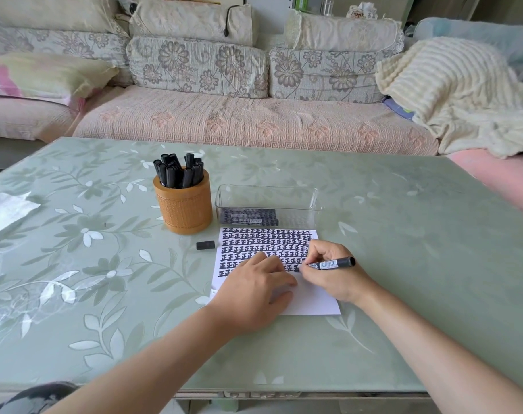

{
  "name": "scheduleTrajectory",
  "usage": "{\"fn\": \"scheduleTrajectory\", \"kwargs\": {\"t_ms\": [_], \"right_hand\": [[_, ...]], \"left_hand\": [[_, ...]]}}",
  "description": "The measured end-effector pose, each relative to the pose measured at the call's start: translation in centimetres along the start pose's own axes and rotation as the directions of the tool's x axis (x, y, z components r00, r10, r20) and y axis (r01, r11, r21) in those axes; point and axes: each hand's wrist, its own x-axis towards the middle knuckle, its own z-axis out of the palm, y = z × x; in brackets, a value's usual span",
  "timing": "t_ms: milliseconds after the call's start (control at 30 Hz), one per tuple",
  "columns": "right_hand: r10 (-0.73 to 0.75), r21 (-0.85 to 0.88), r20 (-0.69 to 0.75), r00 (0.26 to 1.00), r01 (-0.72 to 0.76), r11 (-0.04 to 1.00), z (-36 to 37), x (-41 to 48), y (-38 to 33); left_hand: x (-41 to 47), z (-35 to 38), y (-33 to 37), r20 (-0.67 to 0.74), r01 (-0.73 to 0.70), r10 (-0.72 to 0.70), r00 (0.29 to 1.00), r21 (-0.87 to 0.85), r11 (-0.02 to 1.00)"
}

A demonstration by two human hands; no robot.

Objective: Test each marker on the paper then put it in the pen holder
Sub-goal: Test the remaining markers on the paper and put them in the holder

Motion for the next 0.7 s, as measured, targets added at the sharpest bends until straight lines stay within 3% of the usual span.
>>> {"fn": "scheduleTrajectory", "kwargs": {"t_ms": [133, 367, 567, 700], "right_hand": [[0.015, 0.021, -0.015, 1.0, -0.014, 1.0, 0.1, 0.1, -0.1], [0.137, 0.273, -0.106, 0.985, -0.103, 0.957, -0.5, 0.5, -0.4], [0.06, 0.144, -0.13, 0.99, -0.041, 0.989, -0.4, 0.7, -1.8], [-0.019, 0.139, -0.066, 0.998, 0.028, 0.99, -0.3, 1.1, -3.1]], "left_hand": [[0.0, 0.0, -0.1, 0.0, -0.005, 0.005, 1.0, -0.003, 1.0], [0.0, 0.1, -0.3, -0.004, -0.022, 0.022, 1.0, -0.026, 0.999], [0.2, -1.2, -1.1, 0.014, -0.042, 0.043, 0.999, -0.073, 0.996], [0.8, -3.1, -3.4, -0.056, 0.046, -0.047, 0.997, -0.014, 0.999]]}}
